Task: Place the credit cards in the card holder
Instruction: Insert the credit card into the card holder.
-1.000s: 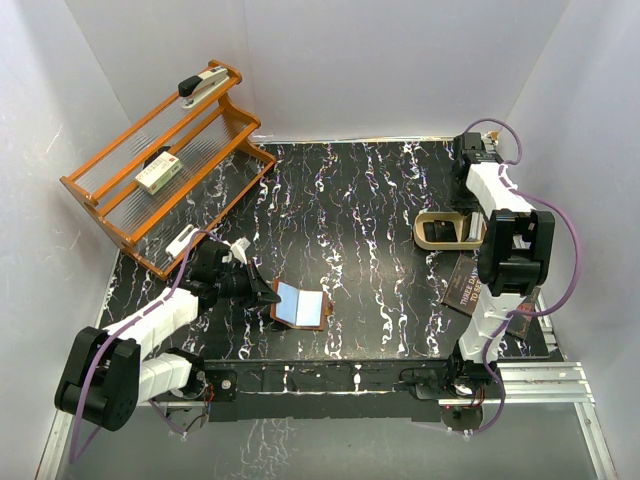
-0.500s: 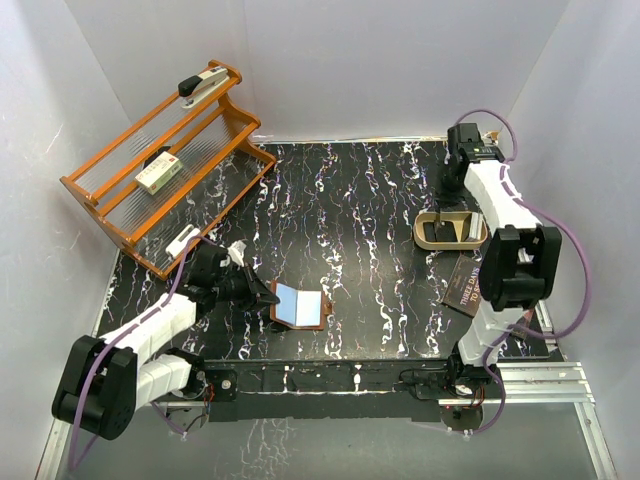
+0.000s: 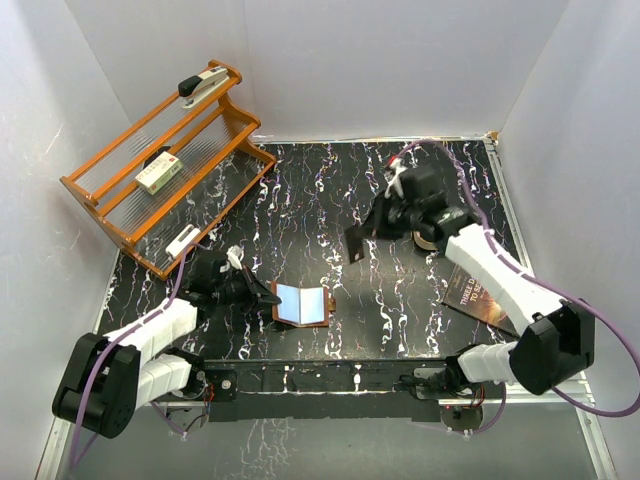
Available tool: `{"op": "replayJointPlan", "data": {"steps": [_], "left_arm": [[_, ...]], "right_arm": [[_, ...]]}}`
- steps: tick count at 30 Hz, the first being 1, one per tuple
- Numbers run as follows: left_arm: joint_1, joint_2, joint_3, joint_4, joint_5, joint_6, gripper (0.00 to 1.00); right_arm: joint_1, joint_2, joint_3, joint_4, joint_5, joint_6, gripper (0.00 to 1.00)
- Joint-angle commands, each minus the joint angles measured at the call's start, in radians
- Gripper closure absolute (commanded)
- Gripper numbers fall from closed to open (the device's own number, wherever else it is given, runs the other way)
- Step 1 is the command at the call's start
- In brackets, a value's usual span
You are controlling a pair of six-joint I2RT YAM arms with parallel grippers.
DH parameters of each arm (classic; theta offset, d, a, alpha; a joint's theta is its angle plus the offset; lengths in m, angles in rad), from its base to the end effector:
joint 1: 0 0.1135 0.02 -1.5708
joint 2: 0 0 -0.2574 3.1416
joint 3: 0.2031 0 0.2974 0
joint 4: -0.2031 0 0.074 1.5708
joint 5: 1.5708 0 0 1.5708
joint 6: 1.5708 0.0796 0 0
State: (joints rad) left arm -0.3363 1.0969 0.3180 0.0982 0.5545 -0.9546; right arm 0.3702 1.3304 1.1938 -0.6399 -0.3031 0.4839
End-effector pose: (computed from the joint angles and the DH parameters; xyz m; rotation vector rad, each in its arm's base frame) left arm 0.2336 -0.1260 0.0914 -0.4287 2.4353 -1.2600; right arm 0.3293 0.1533 0.2782 -0.0173 2.4364 0.7604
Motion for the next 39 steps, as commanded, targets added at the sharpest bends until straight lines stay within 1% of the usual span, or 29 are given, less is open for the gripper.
{"op": "replayJointPlan", "data": {"steps": [1,3,5,10,12,16,19,25,27,30,32,34,39], "left_arm": [[-0.004,0.003,0.046,-0.066,-0.029,0.028,0.98],[-0.003,0.008,0.062,-0.108,-0.044,0.054,0.96],[-0.003,0.015,0.073,-0.141,-0.051,0.073,0.93],[-0.003,0.016,0.071,-0.145,-0.050,0.072,0.86],[-0.003,0.014,0.067,-0.144,-0.052,0.072,0.83],[-0.004,0.014,0.071,-0.167,-0.063,0.088,0.77],[-0.003,0.009,0.075,-0.202,-0.087,0.105,0.72],[-0.003,-0.021,0.078,-0.242,-0.112,0.123,0.69],[-0.003,-0.032,0.078,-0.250,-0.118,0.125,0.72],[-0.003,-0.043,0.075,-0.252,-0.120,0.129,0.83],[-0.003,-0.047,0.068,-0.246,-0.115,0.129,0.94],[-0.003,-0.049,0.059,-0.233,-0.103,0.129,1.00],[-0.003,-0.048,0.047,-0.211,-0.090,0.130,1.00]], "right_arm": [[0.131,-0.065,-0.155,0.320,-0.100,0.255,1.00],[0.194,-0.052,-0.206,0.372,-0.084,0.285,1.00],[0.253,-0.016,-0.229,0.382,-0.069,0.292,1.00],[0.359,0.050,-0.306,0.496,-0.078,0.334,1.00],[0.377,0.087,-0.342,0.556,-0.100,0.360,1.00],[0.392,0.143,-0.391,0.617,-0.103,0.362,1.00],[0.393,0.177,-0.404,0.612,-0.078,0.331,1.00],[0.393,0.228,-0.415,0.588,-0.050,0.287,1.00],[0.392,0.238,-0.421,0.584,-0.039,0.282,1.00],[0.391,0.250,-0.426,0.576,-0.029,0.276,1.00],[0.392,0.255,-0.430,0.582,-0.033,0.274,1.00],[0.391,0.258,-0.428,0.602,-0.054,0.273,1.00],[0.391,0.236,-0.426,0.678,-0.102,0.301,1.00]]}}
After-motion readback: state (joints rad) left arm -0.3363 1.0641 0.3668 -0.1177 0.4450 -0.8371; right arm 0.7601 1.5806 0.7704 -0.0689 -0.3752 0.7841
